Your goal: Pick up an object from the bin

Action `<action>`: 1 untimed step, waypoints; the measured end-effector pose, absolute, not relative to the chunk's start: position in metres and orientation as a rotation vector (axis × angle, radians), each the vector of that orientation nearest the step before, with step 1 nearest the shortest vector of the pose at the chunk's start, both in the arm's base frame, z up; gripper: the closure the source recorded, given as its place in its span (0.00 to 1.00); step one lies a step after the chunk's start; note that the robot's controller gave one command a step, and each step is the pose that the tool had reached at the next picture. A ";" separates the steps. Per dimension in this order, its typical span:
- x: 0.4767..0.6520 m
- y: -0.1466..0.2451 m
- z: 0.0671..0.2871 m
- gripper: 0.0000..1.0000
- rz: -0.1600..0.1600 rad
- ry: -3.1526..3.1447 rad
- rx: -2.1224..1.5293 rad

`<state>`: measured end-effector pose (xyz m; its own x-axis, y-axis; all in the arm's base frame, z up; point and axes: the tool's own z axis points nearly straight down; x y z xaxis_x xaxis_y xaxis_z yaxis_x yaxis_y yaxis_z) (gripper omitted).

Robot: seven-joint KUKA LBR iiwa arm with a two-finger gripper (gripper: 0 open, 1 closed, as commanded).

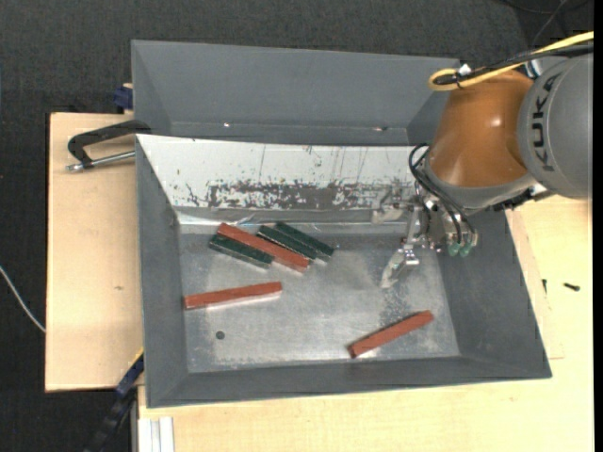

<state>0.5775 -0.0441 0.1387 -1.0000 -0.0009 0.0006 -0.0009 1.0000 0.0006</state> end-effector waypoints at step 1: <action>0.578 -0.044 0.139 0.00 -0.001 -3.141 0.001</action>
Offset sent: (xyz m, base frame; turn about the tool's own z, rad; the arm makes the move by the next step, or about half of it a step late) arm -0.0862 -0.0377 -0.0099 -0.2521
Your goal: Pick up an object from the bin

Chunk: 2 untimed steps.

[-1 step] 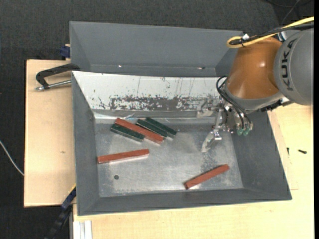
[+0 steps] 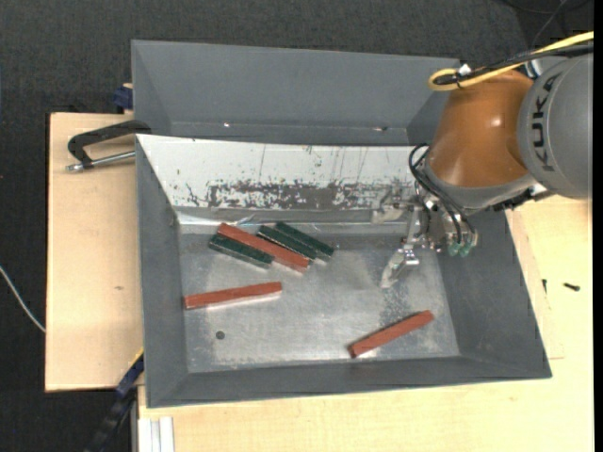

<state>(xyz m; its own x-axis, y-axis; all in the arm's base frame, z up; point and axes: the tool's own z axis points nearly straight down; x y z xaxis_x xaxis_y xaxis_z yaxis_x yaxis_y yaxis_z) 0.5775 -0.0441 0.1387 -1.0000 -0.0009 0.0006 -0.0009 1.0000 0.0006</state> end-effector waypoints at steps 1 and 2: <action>0.552 -0.054 0.137 0.00 -0.002 -3.145 0.140; 0.529 -0.085 0.089 0.00 0.001 -3.105 0.502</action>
Offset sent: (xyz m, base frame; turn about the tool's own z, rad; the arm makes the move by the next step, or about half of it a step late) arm -0.0512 -0.0509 -0.0675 -0.3409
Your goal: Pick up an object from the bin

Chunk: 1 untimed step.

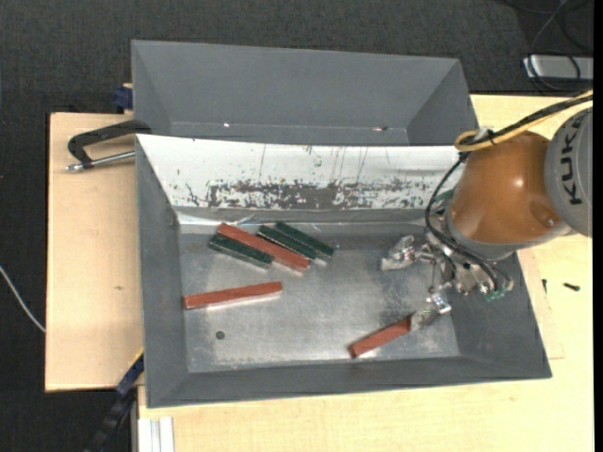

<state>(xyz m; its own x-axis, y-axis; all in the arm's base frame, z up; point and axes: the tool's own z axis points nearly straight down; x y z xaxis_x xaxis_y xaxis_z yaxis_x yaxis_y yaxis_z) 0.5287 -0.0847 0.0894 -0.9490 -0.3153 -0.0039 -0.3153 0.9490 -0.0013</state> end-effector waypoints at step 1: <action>0.525 -0.090 0.079 0.00 -0.002 3.091 -0.536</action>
Offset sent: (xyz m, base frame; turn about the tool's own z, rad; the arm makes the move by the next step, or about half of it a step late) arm -0.0274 -0.0026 -0.0194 -0.3164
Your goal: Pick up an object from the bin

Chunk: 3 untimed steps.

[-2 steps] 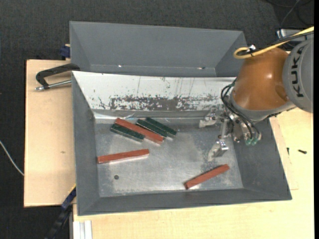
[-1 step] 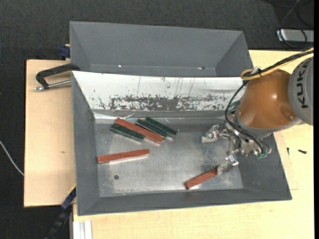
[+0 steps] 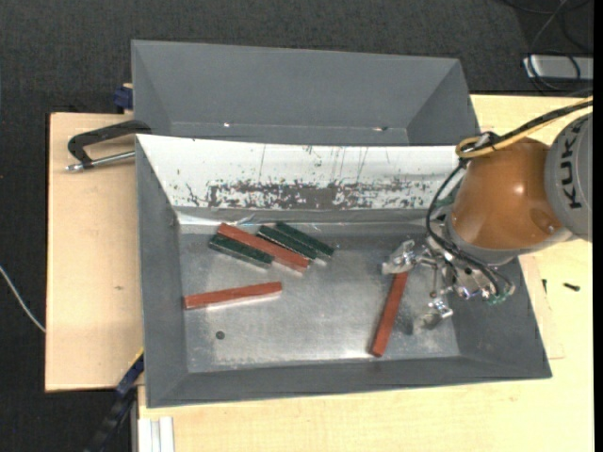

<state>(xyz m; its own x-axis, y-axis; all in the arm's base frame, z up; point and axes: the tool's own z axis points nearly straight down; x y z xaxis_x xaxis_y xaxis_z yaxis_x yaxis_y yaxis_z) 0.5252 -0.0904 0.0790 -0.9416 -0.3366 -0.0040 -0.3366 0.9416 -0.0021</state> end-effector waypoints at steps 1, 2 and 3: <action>0.503 -0.089 0.075 1.00 -0.005 2.987 -0.982; 0.503 -0.089 0.075 1.00 -0.005 2.987 -0.981; 0.505 -0.060 0.238 1.00 -0.004 3.002 -0.892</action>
Offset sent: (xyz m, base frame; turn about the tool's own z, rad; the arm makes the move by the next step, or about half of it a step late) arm 0.0000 0.0000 0.0000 0.0000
